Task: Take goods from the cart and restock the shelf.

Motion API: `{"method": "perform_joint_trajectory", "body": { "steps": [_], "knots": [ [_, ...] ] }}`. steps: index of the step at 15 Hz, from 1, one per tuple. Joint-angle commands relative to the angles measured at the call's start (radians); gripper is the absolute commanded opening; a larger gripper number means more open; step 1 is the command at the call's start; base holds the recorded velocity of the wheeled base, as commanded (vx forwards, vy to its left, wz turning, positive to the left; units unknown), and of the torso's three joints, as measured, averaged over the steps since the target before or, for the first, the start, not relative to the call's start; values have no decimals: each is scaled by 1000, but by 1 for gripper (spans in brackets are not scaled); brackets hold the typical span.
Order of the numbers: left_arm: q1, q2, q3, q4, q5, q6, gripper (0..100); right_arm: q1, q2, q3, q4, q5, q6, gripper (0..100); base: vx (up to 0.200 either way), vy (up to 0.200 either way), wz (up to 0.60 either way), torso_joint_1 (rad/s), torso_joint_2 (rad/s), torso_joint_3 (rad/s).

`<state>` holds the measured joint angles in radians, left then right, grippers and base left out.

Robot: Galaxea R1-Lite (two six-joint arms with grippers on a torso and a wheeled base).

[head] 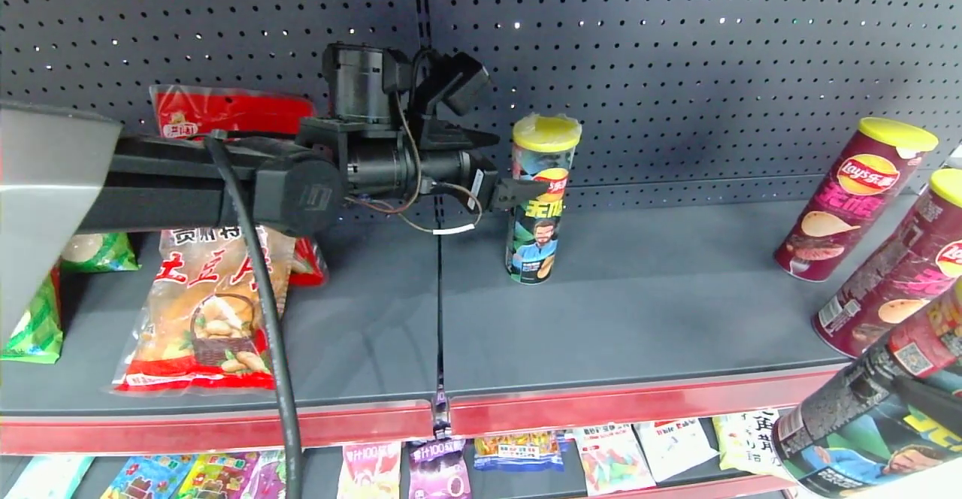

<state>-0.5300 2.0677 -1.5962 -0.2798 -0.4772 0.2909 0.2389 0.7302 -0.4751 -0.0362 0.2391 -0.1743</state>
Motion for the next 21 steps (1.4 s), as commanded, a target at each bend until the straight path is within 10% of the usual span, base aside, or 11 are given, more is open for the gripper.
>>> {"method": "perform_joint_trajectory", "body": {
  "steps": [1,9,10,16,21],
  "knots": [
    [-7,26,-13,1,-14,1,100,0,5,0,-1,0,-1,0,0,0,0,0,0,0],
    [-25,72,-44,2,-20,-10,100,-1,12,-3,2,-1,-1,0,0,0,0,0,0,0],
    [-25,80,-54,2,-20,-10,0,-1,11,-3,2,-1,-1,0,0,0,0,0,0,0],
    [-39,78,-48,5,-12,-55,0,-3,11,3,4,-1,-1,0,0,0,0,0,0,0],
    [-35,-106,202,5,-23,-84,0,-1,32,-16,-1,3,-1,0,0,0,0,0,0,0]
  ]
}}
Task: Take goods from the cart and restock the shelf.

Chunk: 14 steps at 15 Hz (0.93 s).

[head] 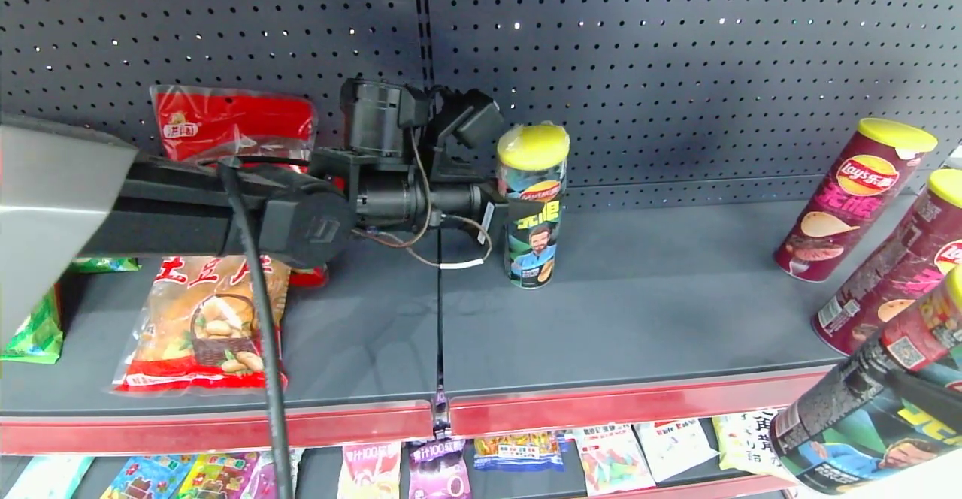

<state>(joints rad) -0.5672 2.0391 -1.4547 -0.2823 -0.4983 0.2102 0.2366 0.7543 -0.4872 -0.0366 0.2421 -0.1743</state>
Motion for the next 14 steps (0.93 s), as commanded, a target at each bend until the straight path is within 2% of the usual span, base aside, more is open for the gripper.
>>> {"method": "perform_joint_trajectory", "body": {
  "steps": [1,5,9,14],
  "knots": [
    [3,-154,152,5,-11,-11,0,4,20,-11,-2,3,-1,0,0,0,0,0,0,0],
    [-2,-257,278,2,-22,-5,0,7,42,-17,-2,5,-1,0,0,0,0,0,0,0],
    [-13,-264,283,-24,-23,-2,0,17,40,-11,-2,3,1,0,0,0,0,0,0,0],
    [-33,-280,324,-29,-69,1,0,17,40,-14,-2,3,1,0,0,0,0,0,0,0]
  ]
}}
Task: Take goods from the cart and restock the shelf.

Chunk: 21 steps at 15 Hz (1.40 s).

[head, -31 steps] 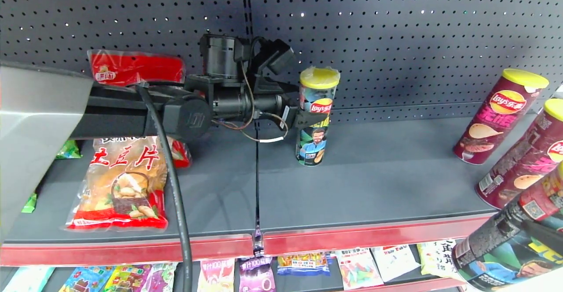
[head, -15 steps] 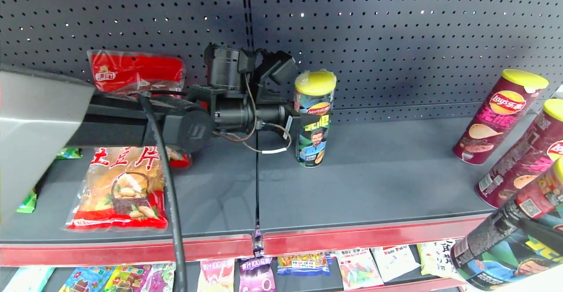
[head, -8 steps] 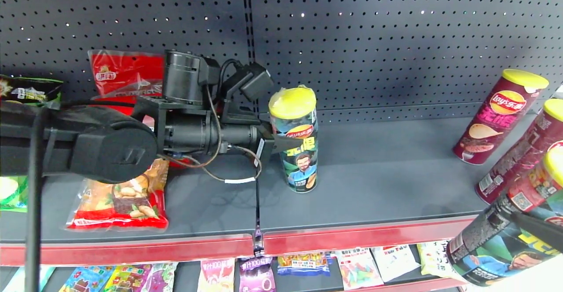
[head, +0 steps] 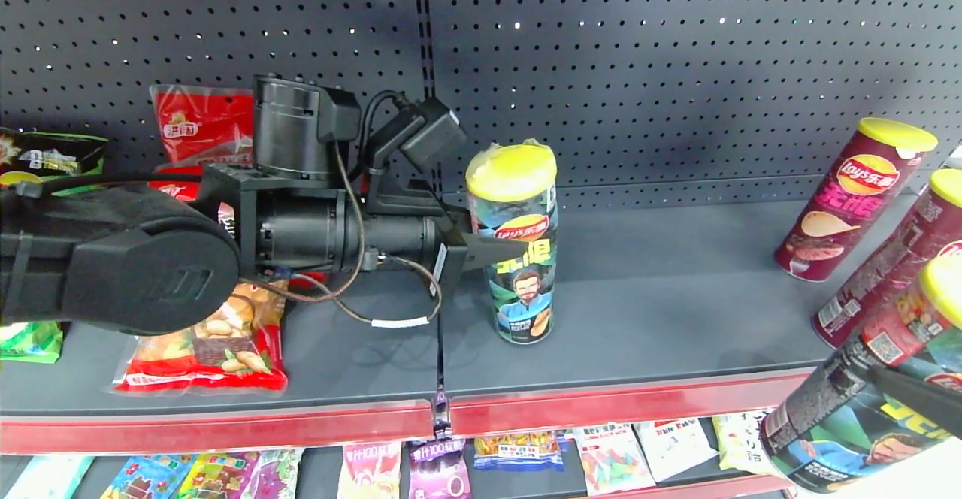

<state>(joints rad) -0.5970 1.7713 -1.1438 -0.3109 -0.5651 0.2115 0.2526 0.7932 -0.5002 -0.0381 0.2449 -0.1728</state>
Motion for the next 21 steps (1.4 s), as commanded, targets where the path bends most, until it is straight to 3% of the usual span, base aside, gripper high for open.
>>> {"method": "perform_joint_trajectory", "body": {
  "steps": [1,4,6,21],
  "knots": [
    [-1,-21,35,-1,-9,12,0,1,1,-1,0,1,-1,0,0,0,0,0,0,0],
    [5,-23,53,1,-18,68,0,1,3,2,0,1,-1,0,0,0,0,0,0,0],
    [3,-26,70,3,-22,74,0,2,4,0,0,1,-1,0,0,0,0,0,0,0],
    [3,-67,159,3,-24,74,0,1,1,5,0,1,-1,0,0,0,0,0,0,0]
  ]
}}
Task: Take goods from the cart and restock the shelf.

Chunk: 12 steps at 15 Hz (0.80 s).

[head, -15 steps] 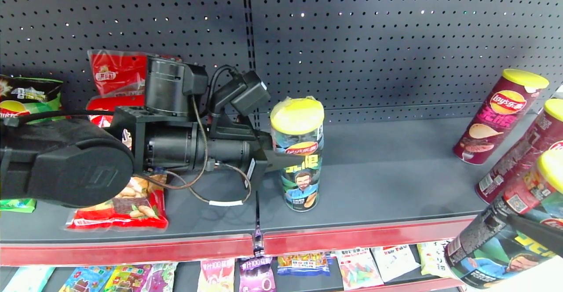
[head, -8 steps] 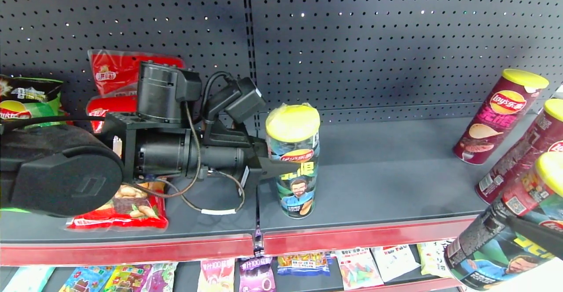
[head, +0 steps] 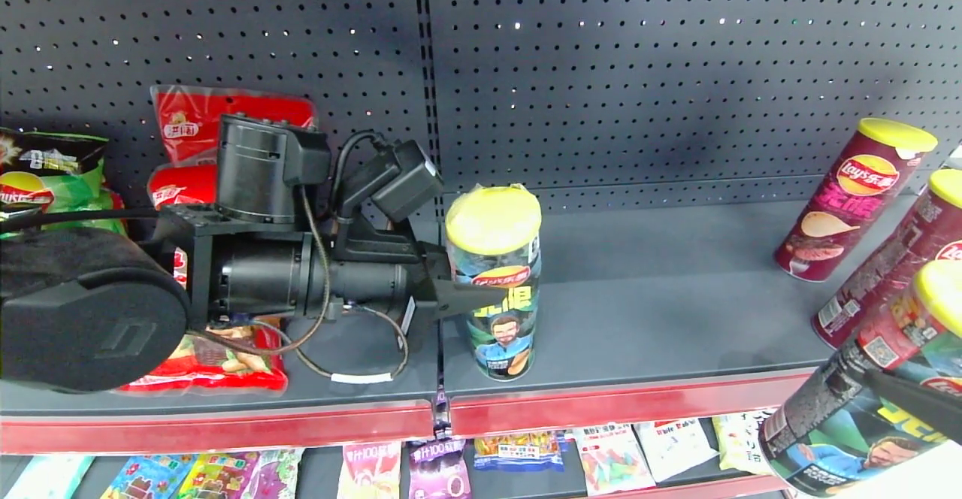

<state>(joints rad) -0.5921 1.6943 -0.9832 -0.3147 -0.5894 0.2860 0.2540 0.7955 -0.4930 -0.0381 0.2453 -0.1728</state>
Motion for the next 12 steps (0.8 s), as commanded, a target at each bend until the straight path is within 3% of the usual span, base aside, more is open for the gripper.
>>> {"method": "perform_joint_trajectory", "body": {
  "steps": [1,7,12],
  "knots": [
    [-3,19,-8,3,0,-1,0,1,-2,-1,1,0,-1,0,0,0,0,0,0,0],
    [-3,91,-100,-11,8,-1,0,1,-1,1,1,0,-1,0,0,0,0,0,0,0],
    [-6,81,-94,-1,-43,-1,0,1,-1,1,1,0,-1,0,0,0,0,0,0,0]
  ]
}}
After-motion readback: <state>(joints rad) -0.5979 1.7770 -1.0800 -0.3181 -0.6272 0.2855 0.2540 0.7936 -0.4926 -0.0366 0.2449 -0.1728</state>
